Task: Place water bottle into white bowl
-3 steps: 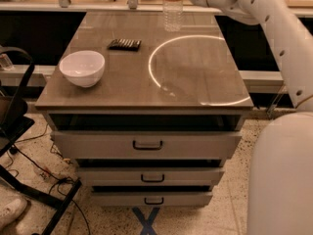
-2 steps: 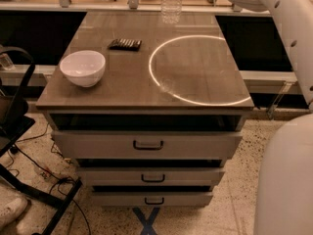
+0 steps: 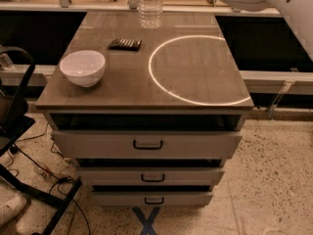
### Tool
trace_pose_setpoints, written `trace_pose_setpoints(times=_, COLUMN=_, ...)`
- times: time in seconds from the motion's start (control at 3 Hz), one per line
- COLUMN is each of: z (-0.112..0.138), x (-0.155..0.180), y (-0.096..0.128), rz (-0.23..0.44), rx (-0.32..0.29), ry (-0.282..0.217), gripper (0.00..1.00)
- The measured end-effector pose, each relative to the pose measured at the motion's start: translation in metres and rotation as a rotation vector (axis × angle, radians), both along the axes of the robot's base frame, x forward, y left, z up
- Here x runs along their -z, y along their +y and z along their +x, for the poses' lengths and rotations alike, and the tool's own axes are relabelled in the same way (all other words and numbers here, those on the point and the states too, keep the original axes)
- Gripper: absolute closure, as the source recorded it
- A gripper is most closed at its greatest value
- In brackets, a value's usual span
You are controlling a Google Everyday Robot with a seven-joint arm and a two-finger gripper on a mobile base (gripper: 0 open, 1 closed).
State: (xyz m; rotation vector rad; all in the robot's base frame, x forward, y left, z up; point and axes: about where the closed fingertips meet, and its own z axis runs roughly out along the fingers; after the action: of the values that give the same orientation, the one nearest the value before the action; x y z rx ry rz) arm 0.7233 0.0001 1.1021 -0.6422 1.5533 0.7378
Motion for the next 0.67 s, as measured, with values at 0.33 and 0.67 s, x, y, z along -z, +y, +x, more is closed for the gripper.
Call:
trace_pose_setpoints(times=0.33, z=-0.023, x=0.008, y=0.024, rz=-0.026, rx=-0.030, ry=-0.040, gripper=1.00)
trace_pose_setpoints(times=0.67, z=-0.036, x=0.020, y=0.061, rz=-0.063, rx=-0.086, ry=-0.116, gripper=1.00)
